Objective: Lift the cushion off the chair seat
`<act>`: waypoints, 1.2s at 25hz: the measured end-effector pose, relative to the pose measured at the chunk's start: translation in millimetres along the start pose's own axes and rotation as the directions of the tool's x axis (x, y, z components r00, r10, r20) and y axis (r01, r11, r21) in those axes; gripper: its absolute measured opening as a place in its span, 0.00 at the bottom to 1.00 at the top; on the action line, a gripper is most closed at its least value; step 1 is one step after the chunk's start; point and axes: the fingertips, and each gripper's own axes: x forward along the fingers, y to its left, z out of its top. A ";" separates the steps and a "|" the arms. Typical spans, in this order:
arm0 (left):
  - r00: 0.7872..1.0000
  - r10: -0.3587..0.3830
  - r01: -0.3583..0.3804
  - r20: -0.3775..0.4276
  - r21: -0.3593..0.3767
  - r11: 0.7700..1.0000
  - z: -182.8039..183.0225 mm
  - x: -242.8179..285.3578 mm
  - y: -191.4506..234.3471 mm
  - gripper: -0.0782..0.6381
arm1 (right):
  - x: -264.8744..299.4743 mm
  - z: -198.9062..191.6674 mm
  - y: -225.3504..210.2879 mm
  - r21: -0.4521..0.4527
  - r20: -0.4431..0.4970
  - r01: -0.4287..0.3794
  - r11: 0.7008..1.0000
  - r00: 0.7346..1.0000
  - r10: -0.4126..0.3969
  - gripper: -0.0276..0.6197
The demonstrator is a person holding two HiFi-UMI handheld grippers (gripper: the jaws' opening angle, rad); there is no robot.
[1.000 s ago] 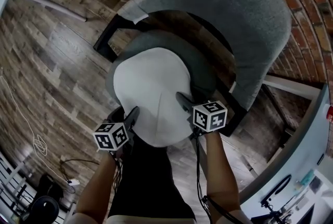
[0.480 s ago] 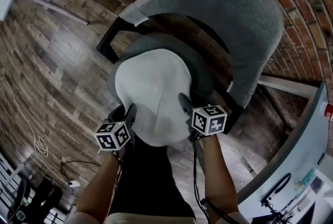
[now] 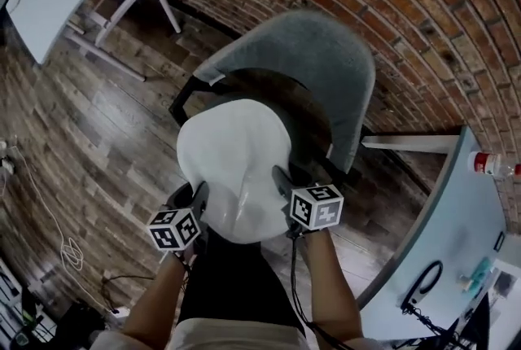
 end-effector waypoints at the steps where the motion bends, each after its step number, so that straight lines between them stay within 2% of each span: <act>1: 1.000 -0.003 0.003 0.004 0.004 1.000 6.5 -10.2 -7.4 0.27 | -11.4 7.4 7.0 -0.002 0.011 -0.001 1.000 1.000 0.001 0.26; 6: 0.998 -0.038 0.036 0.044 0.031 0.999 41.7 -62.5 -51.9 0.27 | -75.3 45.7 37.9 -0.013 0.068 0.003 1.000 0.998 -0.002 0.26; 10: 0.993 -0.068 0.061 0.092 0.081 0.995 73.8 -103.1 -86.6 0.27 | -123.4 80.8 62.9 -0.034 0.138 0.004 0.999 0.990 0.001 0.26; 14: 0.988 -0.095 0.081 0.118 0.116 0.990 87.0 -141.3 -124.1 0.27 | -175.6 96.9 81.3 -0.045 0.183 0.029 0.999 0.983 -0.020 0.26; 18: 0.976 -0.132 0.103 0.171 0.168 0.980 112.0 -163.1 -152.9 0.27 | -214.8 125.6 95.1 -0.078 0.269 0.044 0.996 0.963 -0.021 0.26; 30: 0.946 -0.205 0.141 0.253 0.250 0.958 133.9 -222.8 -218.7 0.27 | -306.3 154.0 122.3 -0.133 0.395 0.078 0.988 0.919 -0.019 0.26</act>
